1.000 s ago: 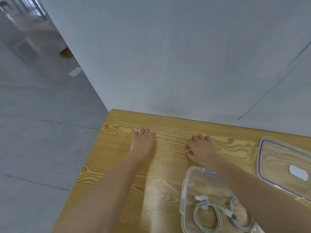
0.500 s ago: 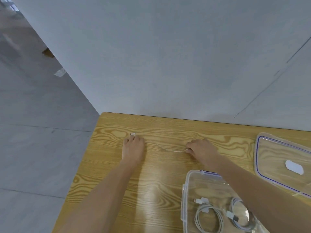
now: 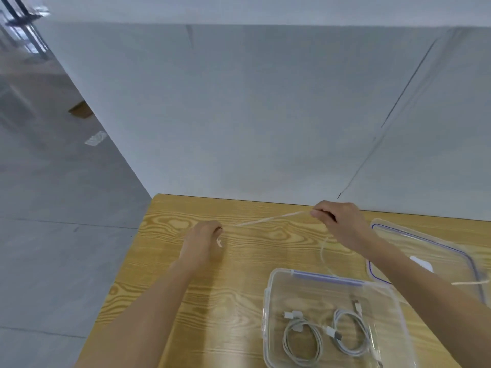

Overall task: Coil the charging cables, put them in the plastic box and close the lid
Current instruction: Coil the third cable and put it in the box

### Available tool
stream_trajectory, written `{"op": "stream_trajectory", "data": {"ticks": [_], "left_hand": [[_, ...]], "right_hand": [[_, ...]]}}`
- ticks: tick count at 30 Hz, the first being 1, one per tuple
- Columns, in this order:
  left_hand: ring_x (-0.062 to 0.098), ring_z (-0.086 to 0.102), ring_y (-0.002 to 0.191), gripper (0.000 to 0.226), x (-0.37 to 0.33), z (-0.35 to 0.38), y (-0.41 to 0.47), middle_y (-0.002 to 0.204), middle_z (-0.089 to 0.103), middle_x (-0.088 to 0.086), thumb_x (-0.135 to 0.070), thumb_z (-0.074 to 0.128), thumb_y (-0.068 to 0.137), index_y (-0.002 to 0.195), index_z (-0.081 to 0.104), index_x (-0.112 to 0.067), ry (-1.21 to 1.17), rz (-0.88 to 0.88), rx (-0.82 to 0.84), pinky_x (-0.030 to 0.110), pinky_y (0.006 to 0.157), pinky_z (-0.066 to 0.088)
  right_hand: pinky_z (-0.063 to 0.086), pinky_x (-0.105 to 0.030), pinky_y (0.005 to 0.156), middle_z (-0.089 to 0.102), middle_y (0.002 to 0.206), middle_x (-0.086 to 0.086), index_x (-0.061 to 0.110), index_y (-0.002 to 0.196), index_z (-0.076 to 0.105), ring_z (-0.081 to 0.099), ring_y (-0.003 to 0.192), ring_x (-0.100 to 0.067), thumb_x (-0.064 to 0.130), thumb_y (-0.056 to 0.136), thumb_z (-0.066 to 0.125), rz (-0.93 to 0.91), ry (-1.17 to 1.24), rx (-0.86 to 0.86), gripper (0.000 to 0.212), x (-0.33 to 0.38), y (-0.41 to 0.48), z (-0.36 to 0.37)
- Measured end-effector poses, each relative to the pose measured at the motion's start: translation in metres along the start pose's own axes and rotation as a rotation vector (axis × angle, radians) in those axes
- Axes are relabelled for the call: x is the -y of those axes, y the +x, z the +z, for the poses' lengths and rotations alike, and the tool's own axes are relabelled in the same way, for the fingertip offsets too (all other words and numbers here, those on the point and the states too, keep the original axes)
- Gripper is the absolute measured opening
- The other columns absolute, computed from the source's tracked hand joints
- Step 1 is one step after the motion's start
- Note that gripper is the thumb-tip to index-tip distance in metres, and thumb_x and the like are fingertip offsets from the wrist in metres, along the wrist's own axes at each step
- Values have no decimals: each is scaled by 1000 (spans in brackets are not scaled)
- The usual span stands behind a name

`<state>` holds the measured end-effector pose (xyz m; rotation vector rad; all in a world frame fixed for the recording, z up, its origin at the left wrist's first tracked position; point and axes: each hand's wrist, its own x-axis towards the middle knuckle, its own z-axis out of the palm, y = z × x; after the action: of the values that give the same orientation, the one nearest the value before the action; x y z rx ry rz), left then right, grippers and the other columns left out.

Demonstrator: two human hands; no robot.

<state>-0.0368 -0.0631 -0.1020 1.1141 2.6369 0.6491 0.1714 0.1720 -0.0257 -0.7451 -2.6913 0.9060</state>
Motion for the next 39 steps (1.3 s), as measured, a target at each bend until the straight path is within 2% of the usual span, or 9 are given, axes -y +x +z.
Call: {"op": "stream_trajectory", "data": {"ticks": [3, 6, 10, 14, 19, 26, 31, 35, 39], "left_hand": [[17, 59, 67, 16, -29, -14, -5, 76, 68, 2, -17, 53, 94, 87, 65, -10, -185, -60, -63, 30, 59, 43], [16, 64, 67, 16, -68, -33, -14, 77, 70, 2, -16, 52, 95, 90, 66, -10, -484, -163, -99, 27, 62, 52], [16, 61, 62, 16, -122, -62, -30, 76, 68, 10, -11, 52, 95, 92, 65, -3, -883, -219, -73, 20, 54, 51], [15, 58, 56, 18, -173, -92, -48, 63, 65, 6, -9, 51, 95, 87, 66, -3, -1069, -187, -83, 22, 49, 48], [14, 52, 50, 18, -225, -111, -71, 60, 60, 7, -11, 52, 95, 88, 65, 0, -1320, -201, 18, 21, 45, 43], [16, 65, 56, 19, -294, -94, -97, 69, 68, 14, -9, 55, 91, 78, 63, 2, -1768, -294, 189, 21, 52, 56], [24, 71, 70, 18, -334, -79, -108, 84, 67, 23, -6, 53, 91, 80, 61, 5, -1945, -281, 206, 26, 65, 60], [25, 72, 73, 15, -352, -71, -113, 82, 68, 22, -7, 57, 86, 80, 63, 6, -2009, -298, 223, 25, 61, 60], [22, 72, 69, 15, -362, -66, -116, 81, 70, 21, -6, 58, 87, 85, 64, 7, -1928, -361, 183, 23, 58, 59]], "right_hand": [[35, -20, 54, 60, 62, -4, 11, 88, 65, 49, 54, -18, 26, 93, 53, 19, 33, -74, 20, 6, -14, -23], [34, -17, 51, 54, 58, -1, 15, 89, 66, 41, 48, -8, 25, 93, 55, 35, 145, -149, 15, 15, -30, -49], [30, -12, 46, 44, 52, 6, 21, 87, 68, 36, 43, -6, 26, 91, 56, 61, 343, -251, 14, 28, -55, -91], [28, -20, 47, 41, 51, 4, 17, 82, 68, 31, 45, -8, 22, 93, 52, 86, 427, -272, 20, 29, -72, -125], [30, -28, 51, 43, 58, -3, 4, 86, 61, 36, 52, -18, 10, 96, 44, 128, 715, -234, 20, 21, -90, -157], [41, -30, 61, 57, 64, -7, 3, 90, 54, 53, 59, -21, 4, 95, 43, 70, 1168, -204, 12, 30, -120, -151], [42, -29, 59, 60, 66, -9, 5, 90, 54, 53, 57, -19, 6, 89, 50, 51, 1345, -261, 4, 42, -134, -129], [38, -27, 54, 59, 64, -8, 5, 89, 59, 47, 52, -16, 3, 91, 50, 82, 1374, -358, 9, 45, -139, -123], [42, -23, 53, 62, 67, -7, 8, 76, 66, 50, 56, -13, -2, 89, 53, 87, 1319, -404, 20, 45, -145, -129]]}}
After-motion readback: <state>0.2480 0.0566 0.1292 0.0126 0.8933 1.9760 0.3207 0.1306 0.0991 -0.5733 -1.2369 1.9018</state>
